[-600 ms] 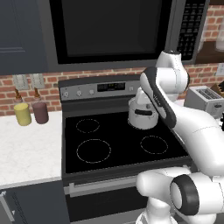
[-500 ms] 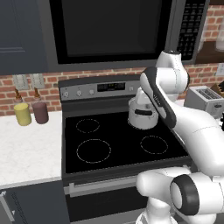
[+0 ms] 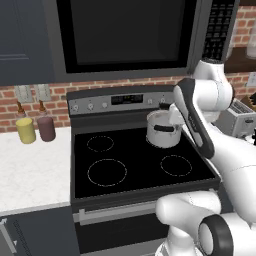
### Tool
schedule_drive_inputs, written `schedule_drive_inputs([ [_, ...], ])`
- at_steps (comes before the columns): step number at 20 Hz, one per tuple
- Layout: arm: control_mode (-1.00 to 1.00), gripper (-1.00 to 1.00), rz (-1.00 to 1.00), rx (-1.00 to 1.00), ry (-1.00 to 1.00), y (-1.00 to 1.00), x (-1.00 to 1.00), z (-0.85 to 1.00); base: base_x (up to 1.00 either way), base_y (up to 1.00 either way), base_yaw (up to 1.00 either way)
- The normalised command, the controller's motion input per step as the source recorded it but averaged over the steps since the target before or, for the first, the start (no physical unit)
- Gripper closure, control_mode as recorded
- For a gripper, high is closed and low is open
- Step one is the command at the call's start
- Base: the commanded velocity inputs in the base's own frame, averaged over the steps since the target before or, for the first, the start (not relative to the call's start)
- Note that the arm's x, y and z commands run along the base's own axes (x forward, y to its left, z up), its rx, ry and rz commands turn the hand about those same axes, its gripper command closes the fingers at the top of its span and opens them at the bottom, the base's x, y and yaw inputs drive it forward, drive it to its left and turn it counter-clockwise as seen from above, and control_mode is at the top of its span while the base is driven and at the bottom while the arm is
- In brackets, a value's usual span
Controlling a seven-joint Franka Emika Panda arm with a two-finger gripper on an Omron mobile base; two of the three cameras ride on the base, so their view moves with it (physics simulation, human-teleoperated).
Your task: Pick the kettle from the counter and place it on a stove burner. Then turn the burner on.
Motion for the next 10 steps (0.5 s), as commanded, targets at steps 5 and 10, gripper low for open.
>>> schedule_drive_inputs([
  [5,-1.0,-1.0,-0.08,0.0,0.0,-0.64,-0.67,0.0,0.0,0.0,0.0],
  [10,-1.0,-1.0,-0.16,0.0,0.0,-0.84,-0.43,0.01,0.0,0.0,0.0],
])
